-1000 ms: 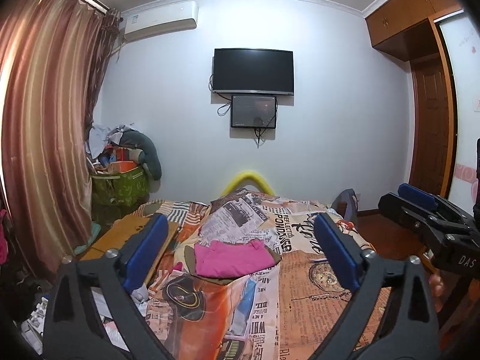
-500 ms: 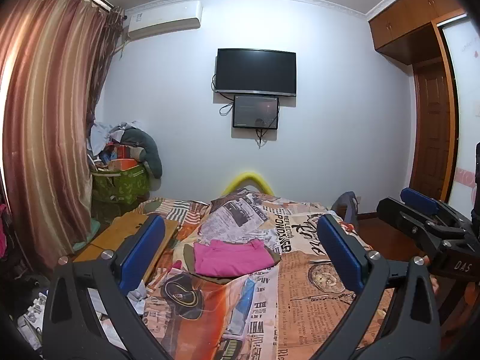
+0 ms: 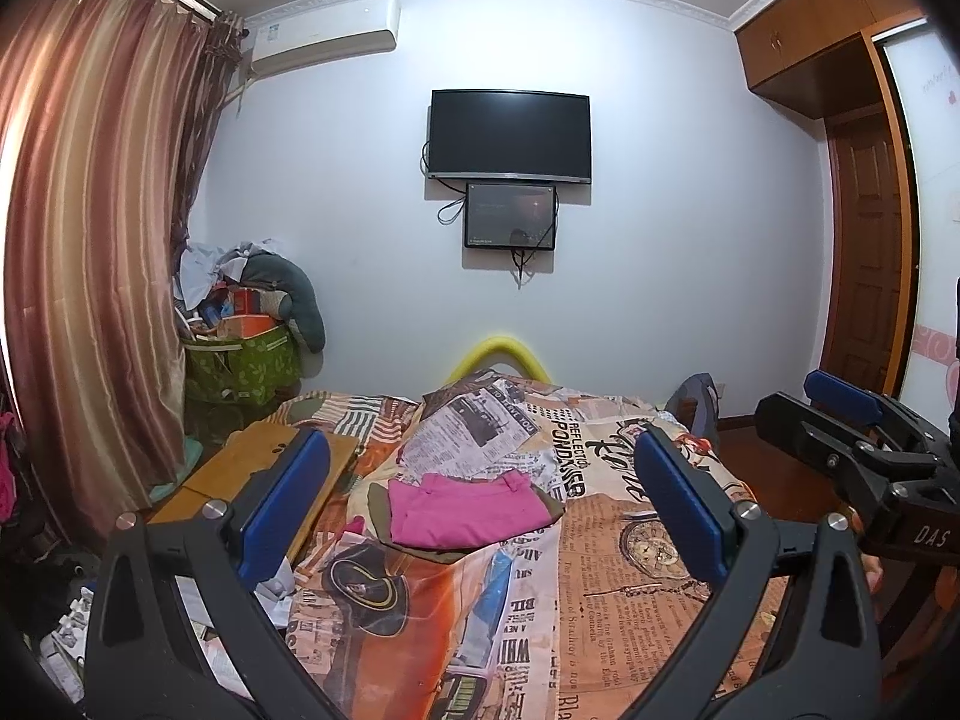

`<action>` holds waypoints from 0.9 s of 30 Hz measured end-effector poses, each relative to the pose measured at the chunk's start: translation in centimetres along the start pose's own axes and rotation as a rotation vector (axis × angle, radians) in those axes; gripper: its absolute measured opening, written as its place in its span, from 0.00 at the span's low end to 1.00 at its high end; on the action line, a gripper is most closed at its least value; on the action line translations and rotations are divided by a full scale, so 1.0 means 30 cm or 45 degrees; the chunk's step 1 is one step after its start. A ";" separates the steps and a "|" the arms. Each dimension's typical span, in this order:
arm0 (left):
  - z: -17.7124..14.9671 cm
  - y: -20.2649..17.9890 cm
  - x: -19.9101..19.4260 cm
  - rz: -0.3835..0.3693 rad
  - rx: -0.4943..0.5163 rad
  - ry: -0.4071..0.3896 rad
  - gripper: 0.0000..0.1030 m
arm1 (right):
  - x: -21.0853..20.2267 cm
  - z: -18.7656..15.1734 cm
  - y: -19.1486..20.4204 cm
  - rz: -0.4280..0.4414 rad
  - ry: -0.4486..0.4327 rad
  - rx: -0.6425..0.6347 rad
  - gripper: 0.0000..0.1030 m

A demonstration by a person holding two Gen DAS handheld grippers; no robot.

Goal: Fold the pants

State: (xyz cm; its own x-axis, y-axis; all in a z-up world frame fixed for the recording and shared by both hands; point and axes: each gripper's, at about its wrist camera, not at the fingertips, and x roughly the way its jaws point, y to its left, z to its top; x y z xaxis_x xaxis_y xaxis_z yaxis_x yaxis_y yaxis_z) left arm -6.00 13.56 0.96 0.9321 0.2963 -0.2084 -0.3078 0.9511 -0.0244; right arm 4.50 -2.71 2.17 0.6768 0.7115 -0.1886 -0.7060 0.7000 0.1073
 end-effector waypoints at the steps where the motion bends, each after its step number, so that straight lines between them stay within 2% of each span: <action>1: 0.001 -0.001 0.002 -0.002 0.003 0.001 1.00 | 0.000 0.000 0.000 0.000 0.000 0.000 1.00; 27: 0.000 -0.024 -0.001 -0.037 0.025 -0.006 1.00 | -0.010 0.009 -0.006 -0.033 -0.004 -0.002 1.00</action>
State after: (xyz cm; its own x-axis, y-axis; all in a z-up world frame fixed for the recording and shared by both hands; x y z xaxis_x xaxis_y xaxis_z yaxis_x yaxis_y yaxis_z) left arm -5.80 12.85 1.00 0.9414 0.2689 -0.2036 -0.2769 0.9608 -0.0113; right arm 4.48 -3.05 2.49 0.6955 0.6934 -0.1883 -0.6886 0.7181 0.1005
